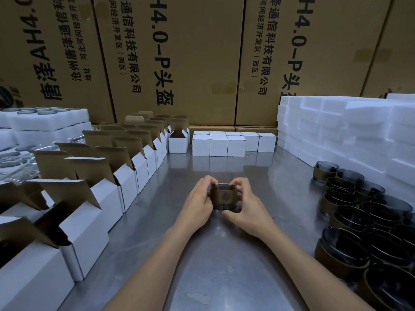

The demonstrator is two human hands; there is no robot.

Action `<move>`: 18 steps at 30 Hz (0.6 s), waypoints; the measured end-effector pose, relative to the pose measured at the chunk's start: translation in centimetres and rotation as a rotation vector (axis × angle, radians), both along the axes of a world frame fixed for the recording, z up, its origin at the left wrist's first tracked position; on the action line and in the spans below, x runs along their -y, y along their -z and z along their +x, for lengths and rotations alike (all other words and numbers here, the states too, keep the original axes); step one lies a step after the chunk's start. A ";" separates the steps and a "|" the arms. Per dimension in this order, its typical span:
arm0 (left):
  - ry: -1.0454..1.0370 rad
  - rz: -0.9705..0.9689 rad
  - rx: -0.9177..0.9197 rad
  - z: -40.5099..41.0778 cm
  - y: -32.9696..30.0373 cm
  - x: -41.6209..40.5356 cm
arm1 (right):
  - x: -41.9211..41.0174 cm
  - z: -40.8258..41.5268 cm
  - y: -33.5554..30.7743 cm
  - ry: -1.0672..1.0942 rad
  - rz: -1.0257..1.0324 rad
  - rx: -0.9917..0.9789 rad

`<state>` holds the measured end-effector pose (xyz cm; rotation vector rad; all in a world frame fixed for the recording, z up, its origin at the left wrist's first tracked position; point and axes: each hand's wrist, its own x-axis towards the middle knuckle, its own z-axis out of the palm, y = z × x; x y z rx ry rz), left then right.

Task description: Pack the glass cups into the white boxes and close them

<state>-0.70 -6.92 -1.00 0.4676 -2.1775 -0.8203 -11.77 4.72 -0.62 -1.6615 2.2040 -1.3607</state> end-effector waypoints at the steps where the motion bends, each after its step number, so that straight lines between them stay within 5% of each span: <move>1: -0.008 -0.010 0.001 0.0 0.0 0.0 | 0.0 0.0 0.0 0.002 0.013 -0.024; 14: -0.023 0.031 0.016 0.6 -0.3 0.0 | 0.1 -0.5 0.3 0.020 0.064 0.008; 18: -0.056 0.127 -0.055 0.7 -0.6 0.1 | 0.4 -0.5 0.2 0.024 -0.054 0.189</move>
